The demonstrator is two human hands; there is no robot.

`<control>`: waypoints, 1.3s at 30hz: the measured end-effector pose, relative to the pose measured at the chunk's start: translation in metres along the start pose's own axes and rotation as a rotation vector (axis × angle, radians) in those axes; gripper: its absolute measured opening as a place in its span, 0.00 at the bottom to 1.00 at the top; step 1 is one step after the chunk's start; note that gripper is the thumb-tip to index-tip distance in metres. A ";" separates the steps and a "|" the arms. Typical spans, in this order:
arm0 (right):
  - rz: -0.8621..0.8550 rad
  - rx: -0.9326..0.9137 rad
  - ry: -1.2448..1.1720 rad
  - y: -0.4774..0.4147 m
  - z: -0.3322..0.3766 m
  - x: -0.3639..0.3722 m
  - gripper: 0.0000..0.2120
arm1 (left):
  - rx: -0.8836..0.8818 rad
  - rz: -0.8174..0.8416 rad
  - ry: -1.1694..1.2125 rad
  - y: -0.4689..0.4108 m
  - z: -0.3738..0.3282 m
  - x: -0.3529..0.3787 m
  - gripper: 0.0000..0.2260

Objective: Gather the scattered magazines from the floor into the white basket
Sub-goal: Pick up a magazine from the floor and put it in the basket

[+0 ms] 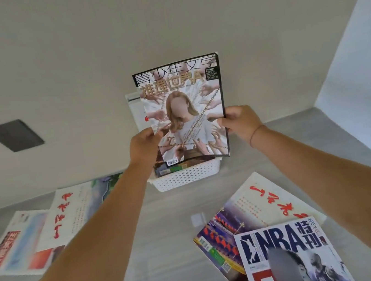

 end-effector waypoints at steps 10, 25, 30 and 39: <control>0.017 0.005 0.098 -0.037 -0.027 0.076 0.09 | -0.118 -0.173 -0.108 -0.041 0.053 -0.007 0.11; -0.069 0.066 0.320 -0.048 -0.079 0.111 0.07 | -0.189 -0.288 -0.158 -0.044 0.101 0.016 0.03; -0.139 0.077 0.286 -0.044 -0.079 0.112 0.13 | -0.170 -0.267 -0.175 -0.042 0.099 0.017 0.04; -0.154 0.090 0.246 -0.038 -0.076 0.102 0.19 | -0.162 -0.186 -0.170 -0.040 0.104 0.009 0.08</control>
Point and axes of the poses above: each hand's wrist, its own y-axis away from the middle knuckle, its own x-axis out of the palm, z = x × y, the point moved 5 cm from there along -y, towards the middle knuckle, and after that the axes turned 15 degrees about -z, right-handed, at the moved point
